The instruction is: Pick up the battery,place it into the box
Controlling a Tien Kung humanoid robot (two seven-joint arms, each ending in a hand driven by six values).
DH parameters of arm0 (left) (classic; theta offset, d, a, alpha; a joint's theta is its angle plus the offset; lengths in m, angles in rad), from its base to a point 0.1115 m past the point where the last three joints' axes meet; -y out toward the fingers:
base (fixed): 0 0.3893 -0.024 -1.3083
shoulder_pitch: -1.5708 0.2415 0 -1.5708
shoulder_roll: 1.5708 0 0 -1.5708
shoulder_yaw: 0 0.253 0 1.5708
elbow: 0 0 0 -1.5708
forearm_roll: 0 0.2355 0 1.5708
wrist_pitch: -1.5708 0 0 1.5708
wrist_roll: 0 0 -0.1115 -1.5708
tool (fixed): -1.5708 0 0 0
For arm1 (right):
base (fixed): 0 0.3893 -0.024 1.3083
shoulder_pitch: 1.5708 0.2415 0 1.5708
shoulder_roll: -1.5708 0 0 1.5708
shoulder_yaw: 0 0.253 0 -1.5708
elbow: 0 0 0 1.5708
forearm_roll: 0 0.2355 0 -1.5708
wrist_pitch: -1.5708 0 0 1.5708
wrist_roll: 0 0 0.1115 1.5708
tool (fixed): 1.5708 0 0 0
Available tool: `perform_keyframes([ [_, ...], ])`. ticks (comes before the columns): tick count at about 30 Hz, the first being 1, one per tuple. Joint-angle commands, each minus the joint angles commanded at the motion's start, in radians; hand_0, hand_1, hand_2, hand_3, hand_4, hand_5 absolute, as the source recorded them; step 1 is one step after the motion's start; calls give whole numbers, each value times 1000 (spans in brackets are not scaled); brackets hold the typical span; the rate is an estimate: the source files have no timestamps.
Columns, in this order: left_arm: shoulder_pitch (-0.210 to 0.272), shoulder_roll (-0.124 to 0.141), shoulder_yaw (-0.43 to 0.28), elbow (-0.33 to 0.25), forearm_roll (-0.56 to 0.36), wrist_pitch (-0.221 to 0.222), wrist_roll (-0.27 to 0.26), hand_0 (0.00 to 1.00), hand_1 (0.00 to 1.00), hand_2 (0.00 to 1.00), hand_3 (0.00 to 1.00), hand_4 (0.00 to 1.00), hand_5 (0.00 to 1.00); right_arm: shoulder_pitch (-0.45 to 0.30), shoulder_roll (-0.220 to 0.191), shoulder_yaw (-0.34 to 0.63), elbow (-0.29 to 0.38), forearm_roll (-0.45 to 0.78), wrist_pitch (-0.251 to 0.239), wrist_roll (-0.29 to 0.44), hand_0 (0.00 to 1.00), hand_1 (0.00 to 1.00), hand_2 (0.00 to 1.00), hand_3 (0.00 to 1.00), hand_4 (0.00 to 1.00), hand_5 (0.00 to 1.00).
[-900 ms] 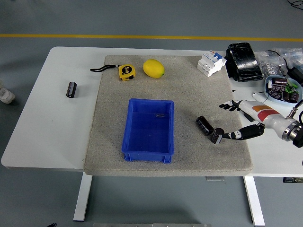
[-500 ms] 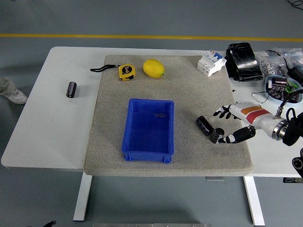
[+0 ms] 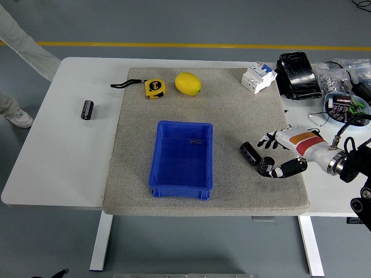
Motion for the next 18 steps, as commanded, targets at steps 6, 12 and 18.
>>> perform_keyframes([
  [6,0,-1,3,0,-4,1,0,720,679,801,795,750,786,5,2,-21,-20,-5,-47,3,384,505,528,540,998,326],
  [12,-1,0,4,0,-5,1,0,718,677,798,794,750,783,6,2,-35,-30,13,-72,1,359,466,502,504,998,267],
  [18,-1,-1,0,0,0,1,0,718,674,798,793,753,782,11,10,-49,-48,21,-87,-3,351,463,500,505,998,278],
])
